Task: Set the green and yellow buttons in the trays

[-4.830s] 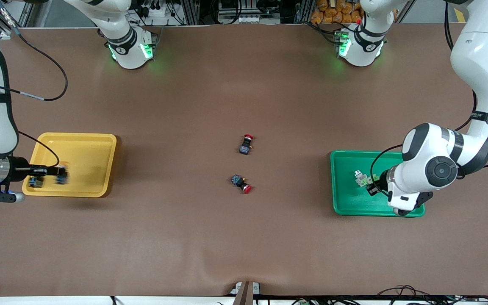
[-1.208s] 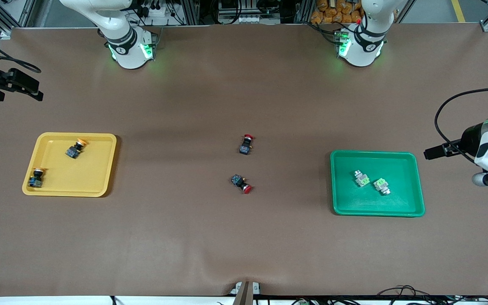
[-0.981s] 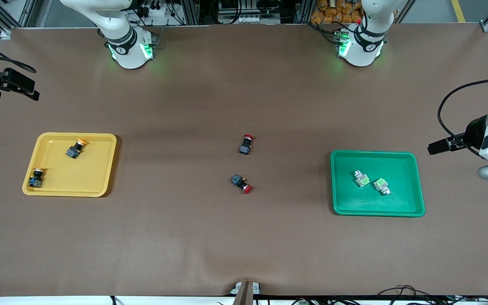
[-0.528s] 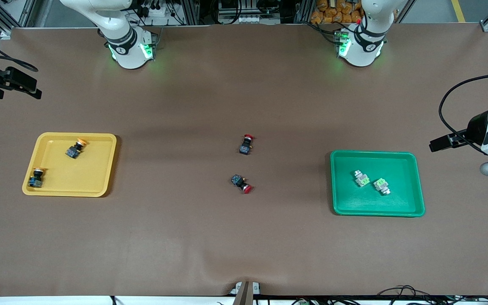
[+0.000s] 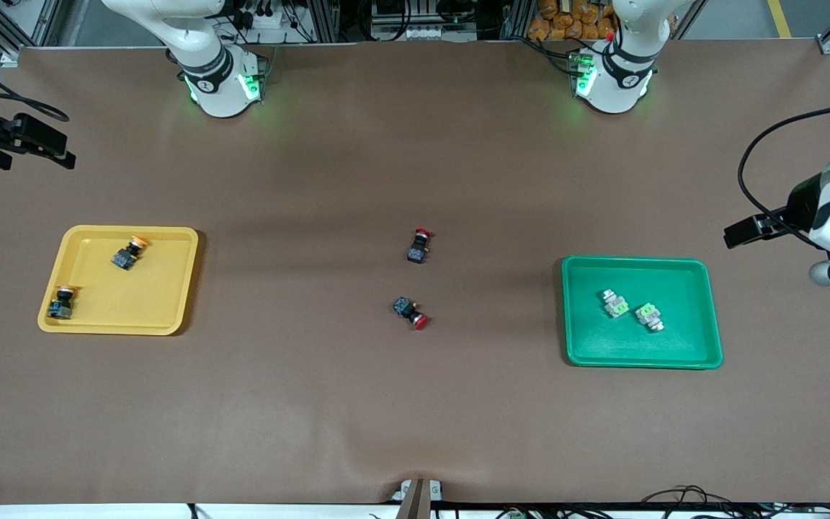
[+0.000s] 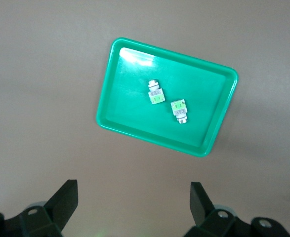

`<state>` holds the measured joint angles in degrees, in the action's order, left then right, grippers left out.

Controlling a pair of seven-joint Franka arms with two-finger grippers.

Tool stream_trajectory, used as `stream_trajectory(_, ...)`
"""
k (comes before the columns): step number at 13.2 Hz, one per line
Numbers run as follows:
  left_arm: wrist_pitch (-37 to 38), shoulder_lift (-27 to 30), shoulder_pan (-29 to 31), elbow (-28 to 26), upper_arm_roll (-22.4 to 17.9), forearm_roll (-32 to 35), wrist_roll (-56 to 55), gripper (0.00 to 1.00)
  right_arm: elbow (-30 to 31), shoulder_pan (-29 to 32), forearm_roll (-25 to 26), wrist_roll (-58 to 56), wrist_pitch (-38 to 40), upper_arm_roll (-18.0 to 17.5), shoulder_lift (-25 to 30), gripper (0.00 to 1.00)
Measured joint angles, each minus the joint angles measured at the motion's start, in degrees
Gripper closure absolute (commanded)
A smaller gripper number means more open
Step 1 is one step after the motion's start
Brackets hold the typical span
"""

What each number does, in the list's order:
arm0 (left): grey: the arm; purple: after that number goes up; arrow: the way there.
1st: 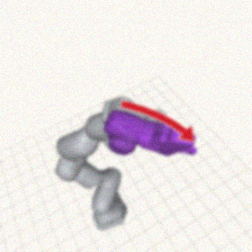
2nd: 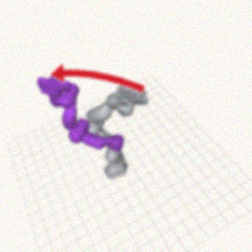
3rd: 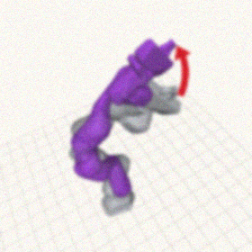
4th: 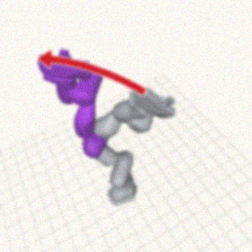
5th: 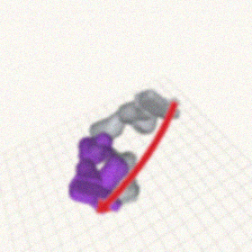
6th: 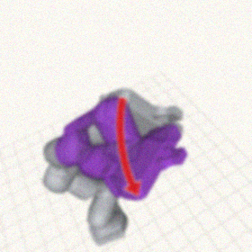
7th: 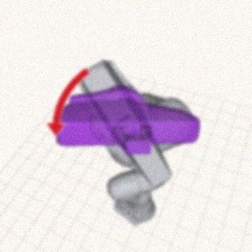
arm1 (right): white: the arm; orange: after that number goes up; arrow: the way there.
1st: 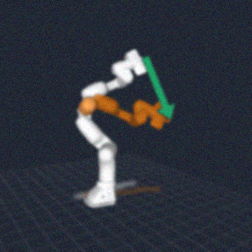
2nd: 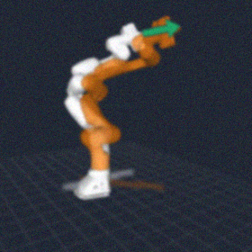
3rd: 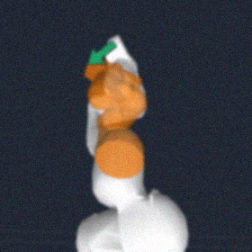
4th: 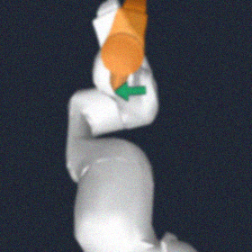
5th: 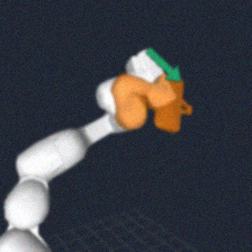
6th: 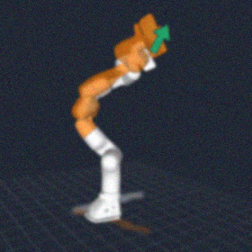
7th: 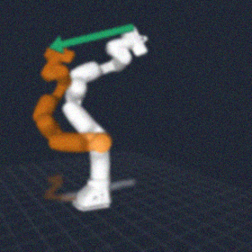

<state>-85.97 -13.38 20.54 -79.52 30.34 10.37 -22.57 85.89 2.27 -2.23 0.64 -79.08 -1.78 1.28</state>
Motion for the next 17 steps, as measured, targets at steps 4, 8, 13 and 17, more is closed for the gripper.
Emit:
stream_trajectory(4,0.6,3.7,-15.1,-0.3,-18.3,-6.8,0.4,0.00,0.0,0.0,0.0,0.0,0.0,0.0,0.0,0.00)
stream_trajectory(8,-0.1,7.8,-24.2,-3.6,-29.3,-8.0,7.7,0.00,0.0,0.0,0.0,0.0,0.0,0.0,0.0,0.00)
stream_trajectory(13,-2.9,15.9,-26.2,-13.1,-31.3,-9.4,11.8,0.00,0.0,0.0,0.0,0.0,0.0,0.0,0.0,0.00)
stream_trajectory(17,-3.5,21.6,-27.5,-18.4,-30.0,-10.2,11.8,0.00,0.0,0.0,0.0,0.0,0.0,0.0,0.0,0.00)
